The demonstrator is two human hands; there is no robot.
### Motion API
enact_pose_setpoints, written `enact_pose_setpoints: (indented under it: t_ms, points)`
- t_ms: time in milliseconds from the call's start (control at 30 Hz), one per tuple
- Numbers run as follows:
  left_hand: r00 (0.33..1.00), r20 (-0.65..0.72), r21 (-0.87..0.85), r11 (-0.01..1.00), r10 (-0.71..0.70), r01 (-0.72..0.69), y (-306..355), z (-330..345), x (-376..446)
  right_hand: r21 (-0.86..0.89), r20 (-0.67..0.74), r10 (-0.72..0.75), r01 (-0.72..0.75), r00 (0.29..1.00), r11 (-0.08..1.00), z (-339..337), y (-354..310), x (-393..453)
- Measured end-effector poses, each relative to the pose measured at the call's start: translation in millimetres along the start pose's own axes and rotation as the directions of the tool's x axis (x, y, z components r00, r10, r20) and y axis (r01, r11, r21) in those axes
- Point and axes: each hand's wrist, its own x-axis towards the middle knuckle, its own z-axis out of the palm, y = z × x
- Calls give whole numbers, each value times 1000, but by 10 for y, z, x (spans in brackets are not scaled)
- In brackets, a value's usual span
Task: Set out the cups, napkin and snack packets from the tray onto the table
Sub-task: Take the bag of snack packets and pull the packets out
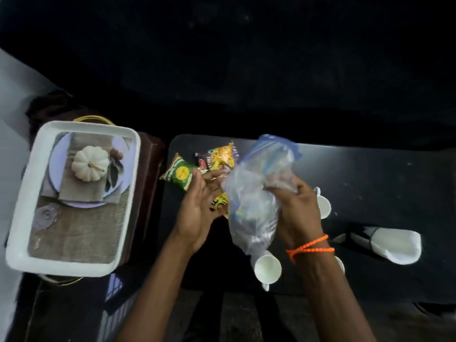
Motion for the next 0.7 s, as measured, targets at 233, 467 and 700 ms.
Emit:
enact_pose_setpoints:
  t_ms: [233,467,700]
  points:
    - [975,222,22,1000,-26,21,-443,1150,26,-534,-59,-91,46,994,844,-537,-154,102]
    - [956,-61,370,896,287,-246,-731,1980,318,-645,13,-157,128,988,753,-1604,-781,-92]
    - [920,270,777,500,283,-382,-1360,3064,320,-785,57,-276,213,960,581,-2426,-954,-305]
